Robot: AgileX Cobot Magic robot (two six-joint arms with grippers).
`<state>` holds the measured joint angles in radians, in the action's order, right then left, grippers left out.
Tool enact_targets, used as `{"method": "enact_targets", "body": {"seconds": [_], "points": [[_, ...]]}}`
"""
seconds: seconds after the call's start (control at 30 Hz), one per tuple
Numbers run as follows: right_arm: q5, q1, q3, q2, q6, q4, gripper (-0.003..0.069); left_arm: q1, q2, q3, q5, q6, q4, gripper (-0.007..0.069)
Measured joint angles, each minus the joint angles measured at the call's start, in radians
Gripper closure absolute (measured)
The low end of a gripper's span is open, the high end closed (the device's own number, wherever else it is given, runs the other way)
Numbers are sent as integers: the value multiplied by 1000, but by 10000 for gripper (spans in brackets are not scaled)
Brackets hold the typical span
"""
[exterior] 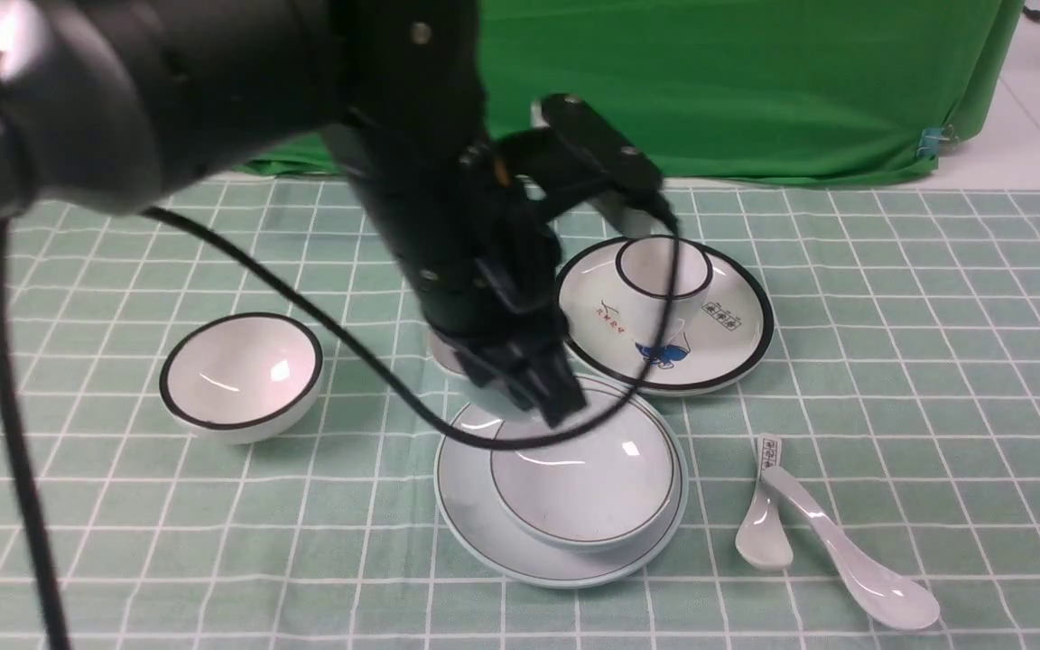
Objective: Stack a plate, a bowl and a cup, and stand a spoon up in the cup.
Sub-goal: Use the left arm to put the blue teacup into the blue rice bowl in the middle
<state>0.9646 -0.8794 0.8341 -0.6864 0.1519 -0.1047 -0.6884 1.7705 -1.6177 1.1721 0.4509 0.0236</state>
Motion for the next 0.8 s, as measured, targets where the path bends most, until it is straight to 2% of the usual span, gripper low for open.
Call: {"method": "enact_targets", "body": {"seconds": [0.23, 0.5, 0.8], "points": [[0, 0, 0, 0, 0, 0, 555, -69, 138, -3, -62, 2, -60, 594], [0, 0, 0, 0, 0, 0, 550, -71, 198, -3, -144, 10, -89, 594], [0, 0, -1, 0, 0, 0, 539, -71, 236, -3, -160, 33, -89, 594]]}}
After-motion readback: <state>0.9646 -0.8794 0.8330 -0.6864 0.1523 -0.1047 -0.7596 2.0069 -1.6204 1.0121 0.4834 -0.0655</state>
